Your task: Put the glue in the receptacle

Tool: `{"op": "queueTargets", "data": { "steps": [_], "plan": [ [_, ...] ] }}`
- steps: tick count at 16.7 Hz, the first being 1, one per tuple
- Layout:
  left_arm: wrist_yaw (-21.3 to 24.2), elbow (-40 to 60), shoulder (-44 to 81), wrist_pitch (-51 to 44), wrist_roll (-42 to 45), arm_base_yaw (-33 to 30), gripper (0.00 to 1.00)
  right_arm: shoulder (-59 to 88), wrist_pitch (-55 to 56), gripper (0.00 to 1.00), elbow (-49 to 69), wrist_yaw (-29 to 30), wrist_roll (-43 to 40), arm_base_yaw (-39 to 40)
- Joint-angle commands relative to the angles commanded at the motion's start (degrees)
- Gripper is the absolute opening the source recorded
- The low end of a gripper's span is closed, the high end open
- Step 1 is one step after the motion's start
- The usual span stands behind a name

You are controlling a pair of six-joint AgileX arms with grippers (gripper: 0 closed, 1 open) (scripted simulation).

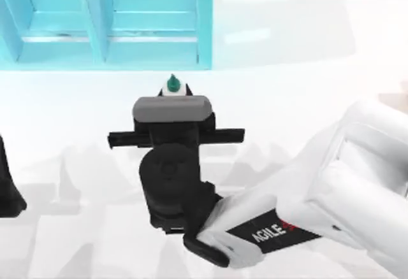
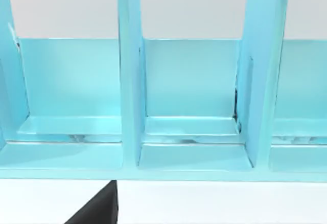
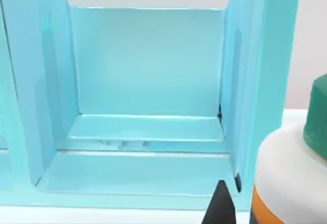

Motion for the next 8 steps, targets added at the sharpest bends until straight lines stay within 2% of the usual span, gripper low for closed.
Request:
{"op": "queueTargets", "data": {
  "steps": [4, 8],
  "plan": [
    [0.00, 0.00, 0.00, 0.00, 0.00, 0.00, 1.00, -0.84, 0.85, 0.00, -1.59, -11.64, 0.11, -7.46],
    [0.00, 0.00, 0.00, 0.00, 0.00, 0.00, 1.00, -2.02, 2.10, 0.00, -4.13, -29.53, 0.05, -19.79]
  ]
}}
